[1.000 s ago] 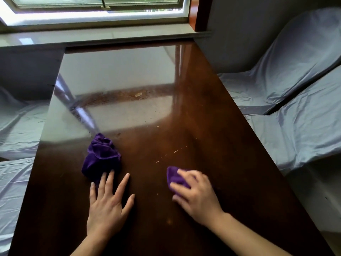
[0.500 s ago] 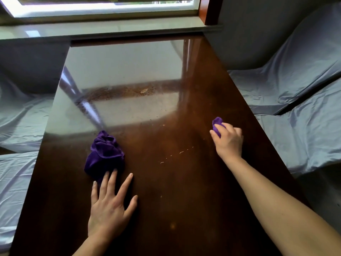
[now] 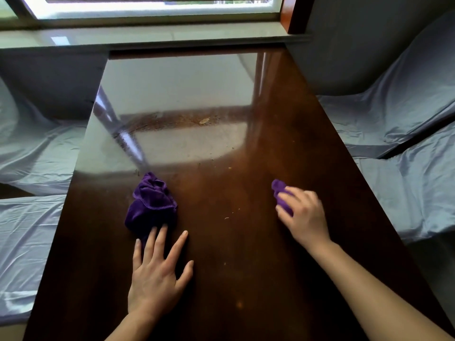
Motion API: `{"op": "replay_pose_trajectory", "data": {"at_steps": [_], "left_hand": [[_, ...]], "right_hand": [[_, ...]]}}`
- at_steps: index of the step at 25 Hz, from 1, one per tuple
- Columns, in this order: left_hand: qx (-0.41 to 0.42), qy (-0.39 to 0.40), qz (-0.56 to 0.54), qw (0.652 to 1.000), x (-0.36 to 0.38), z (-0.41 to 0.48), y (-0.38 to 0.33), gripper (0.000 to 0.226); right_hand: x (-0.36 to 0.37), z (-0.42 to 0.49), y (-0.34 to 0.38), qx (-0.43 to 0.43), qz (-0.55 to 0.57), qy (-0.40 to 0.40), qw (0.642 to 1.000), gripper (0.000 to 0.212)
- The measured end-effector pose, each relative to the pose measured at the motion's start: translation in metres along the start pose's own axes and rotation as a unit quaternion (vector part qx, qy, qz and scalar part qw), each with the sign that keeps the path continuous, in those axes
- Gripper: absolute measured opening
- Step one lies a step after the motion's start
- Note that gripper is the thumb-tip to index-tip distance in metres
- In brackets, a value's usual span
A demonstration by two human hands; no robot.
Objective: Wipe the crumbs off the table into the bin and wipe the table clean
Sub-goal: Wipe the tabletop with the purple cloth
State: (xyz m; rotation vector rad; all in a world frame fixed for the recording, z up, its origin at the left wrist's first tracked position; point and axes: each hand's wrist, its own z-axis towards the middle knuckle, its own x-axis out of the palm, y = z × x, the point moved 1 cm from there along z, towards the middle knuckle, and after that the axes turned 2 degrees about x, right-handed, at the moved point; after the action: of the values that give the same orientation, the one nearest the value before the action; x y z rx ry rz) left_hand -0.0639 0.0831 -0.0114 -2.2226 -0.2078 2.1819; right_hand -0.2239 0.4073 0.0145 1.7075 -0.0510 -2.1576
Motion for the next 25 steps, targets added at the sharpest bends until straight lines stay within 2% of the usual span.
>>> {"op": "replay_pose_trajectory", "data": {"at_steps": [1, 2, 3, 5, 8, 10, 12, 14, 16, 17, 18, 20, 22, 23, 24, 25], "left_hand": [[-0.001, 0.002, 0.001, 1.000, 0.000, 0.000, 0.000, 0.069], [-0.001, 0.005, 0.001, 1.000, 0.000, -0.001, -0.001, 0.068], [-0.001, 0.005, -0.002, 1.000, -0.001, -0.001, -0.001, 0.068], [-0.003, -0.001, -0.011, 1.000, -0.004, 0.000, -0.001, 0.068], [-0.004, 0.007, -0.011, 1.000, -0.005, -0.001, -0.002, 0.068], [-0.004, 0.005, -0.013, 1.000, -0.005, -0.001, -0.002, 0.068], [-0.002, 0.006, -0.017, 1.000, -0.005, -0.001, -0.001, 0.068], [-0.003, 0.006, -0.017, 1.000, -0.005, -0.001, -0.002, 0.068], [-0.004, 0.008, -0.017, 1.000, -0.006, -0.001, -0.003, 0.068], [-0.005, 0.008, -0.019, 1.000, -0.006, -0.001, -0.003, 0.068], [-0.005, 0.009, -0.020, 1.000, -0.007, -0.001, -0.003, 0.068], [-0.004, 0.009, -0.024, 1.000, -0.009, -0.001, -0.003, 0.067], [-0.002, 0.010, -0.029, 1.000, -0.009, -0.001, -0.003, 0.067], [-0.002, 0.010, -0.030, 0.999, -0.009, -0.001, -0.003, 0.067], [-0.004, 0.010, -0.030, 0.999, -0.009, -0.001, -0.003, 0.067], [-0.008, 0.010, -0.031, 0.999, -0.009, 0.000, -0.003, 0.068]], "right_hand": [[0.004, 0.016, 0.004, 0.066, 0.007, -0.005, 0.998, 0.032], [0.009, 0.024, 0.016, 0.095, 0.015, -0.004, 0.995, 0.031], [0.013, 0.026, 0.034, 0.083, 0.024, -0.005, 0.996, 0.030], [0.021, 0.011, 0.074, -0.013, 0.042, 0.006, 0.999, 0.028], [0.023, -0.032, 0.100, -0.178, 0.057, 0.056, 0.981, 0.032], [0.017, -0.039, 0.085, -0.217, 0.043, 0.062, 0.973, 0.035], [0.015, -0.022, 0.061, -0.164, 0.024, 0.037, 0.985, 0.033], [0.014, 0.006, 0.044, -0.026, 0.023, 0.028, 0.999, 0.032], [0.018, 0.026, 0.053, 0.089, 0.053, 0.018, 0.995, 0.031], [0.021, 0.027, 0.068, 0.097, 0.062, 0.018, 0.993, 0.030], [0.024, 0.020, 0.087, 0.065, 0.063, 0.019, 0.996, 0.028], [0.030, -0.010, 0.122, -0.085, 0.066, 0.046, 0.993, 0.029], [0.033, -0.041, 0.132, -0.248, 0.070, 0.086, 0.962, 0.033], [0.033, -0.043, 0.124, -0.295, 0.061, 0.091, 0.949, 0.034], [0.031, -0.035, 0.113, -0.306, 0.045, 0.079, 0.948, 0.035], [0.031, -0.020, 0.101, -0.278, 0.024, 0.060, 0.958, 0.035]]}}
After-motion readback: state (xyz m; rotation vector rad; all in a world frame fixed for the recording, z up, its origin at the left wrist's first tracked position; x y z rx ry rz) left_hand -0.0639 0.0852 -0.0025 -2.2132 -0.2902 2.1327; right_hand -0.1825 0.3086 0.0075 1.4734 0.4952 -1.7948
